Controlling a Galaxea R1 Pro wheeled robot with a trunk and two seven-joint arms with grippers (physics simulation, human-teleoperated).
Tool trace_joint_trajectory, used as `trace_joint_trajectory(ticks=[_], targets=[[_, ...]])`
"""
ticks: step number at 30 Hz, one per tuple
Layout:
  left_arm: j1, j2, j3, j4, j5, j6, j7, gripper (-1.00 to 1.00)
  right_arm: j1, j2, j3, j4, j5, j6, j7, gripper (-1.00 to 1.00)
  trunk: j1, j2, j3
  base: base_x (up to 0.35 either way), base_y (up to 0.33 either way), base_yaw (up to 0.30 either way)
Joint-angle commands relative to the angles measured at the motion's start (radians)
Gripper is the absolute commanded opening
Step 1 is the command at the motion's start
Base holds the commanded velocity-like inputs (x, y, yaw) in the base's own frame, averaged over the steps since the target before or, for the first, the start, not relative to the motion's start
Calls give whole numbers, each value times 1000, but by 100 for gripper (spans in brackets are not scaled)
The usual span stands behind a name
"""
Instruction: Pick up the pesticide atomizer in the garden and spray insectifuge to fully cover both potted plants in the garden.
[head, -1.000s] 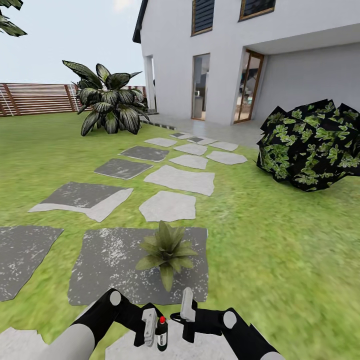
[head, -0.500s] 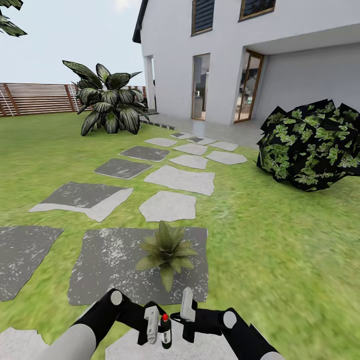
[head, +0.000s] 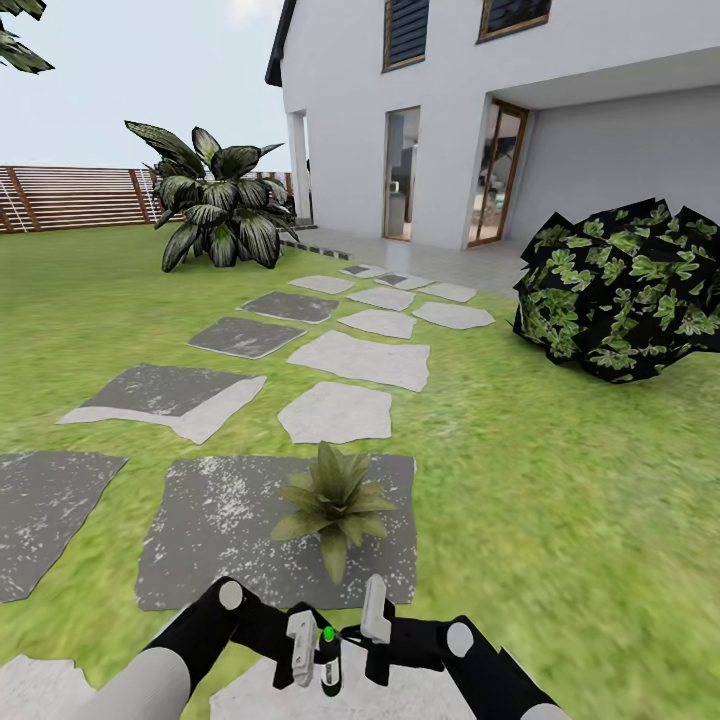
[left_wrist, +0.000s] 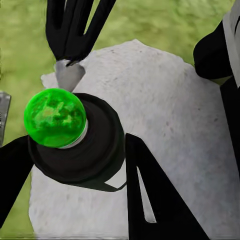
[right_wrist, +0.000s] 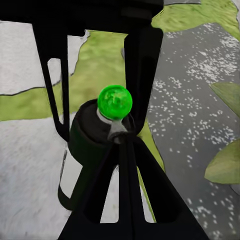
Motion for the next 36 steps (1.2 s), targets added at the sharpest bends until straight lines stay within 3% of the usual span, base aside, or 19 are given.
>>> trace_joint_trajectory(ticks=[1,4,6,10,11,17,19,21,23,24,25,27,31,32,36], targets=[[-1,4,0,-1,-5,-4,-1,-100,0,0,-1,-1,9,-5,0,-100,0,0,-1,0,0,0],[2,65,-2,0,-6,-4,-1,-100,0,-1,-2,1,9,-5,0,-100,0,0,-1,0,0,0],[5,92,-2,0,-9,-4,1,-100,0,-1,-2,1,10,-5,0,-100,0,0,-1,0,0,0],[7,177,-1,0,-6,-4,2,-100,0,-2,-3,3,9,-5,-1,-100,0,0,-1,0,0,0],[7,189,-1,0,-6,-4,3,-100,0,-3,-3,4,9,-5,-1,100,0,0,-1,0,0,0],[7,273,2,0,-6,-2,7,-100,0,-8,-8,4,9,-5,-6,100,0,0,-1,0,0,0],[7,287,26,0,2,0,17,-100,0,-11,-9,4,9,-5,-8,100,0,0,-1,0,0,0],[7,289,84,3,20,4,57,-100,0,-32,-9,6,9,-6,-37,100,0,0,-1,0,0,0],[7,285,156,24,39,9,128,-100,0,-70,-15,15,7,-7,-140,100,0,0,-1,0,0,0],[7,282,225,82,57,11,215,-100,1,-92,-36,73,5,-8,-278,100,0,0,-1,0,0,0],[7,281,248,108,68,11,247,-100,1,-96,-53,110,4,-8,-334,100,0,0,-1,0,0,0],[7,277,291,155,112,13,307,-100,1,-101,-137,235,4,-9,-502,100,0,0,-1,0,0,0],[6,275,308,169,180,48,332,-100,1,-106,-228,374,3,-9,-672,100,0,0,-1,0,0,0],[4,274,309,168,199,98,337,-100,1,-106,-254,418,3,-9,-740,100,0,0,-1,0,0,0],[-7,261,305,152,216,325,337,-100,3,-107,-321,524,-10,-9,-960,100,0,0,-1,0,0,0]])
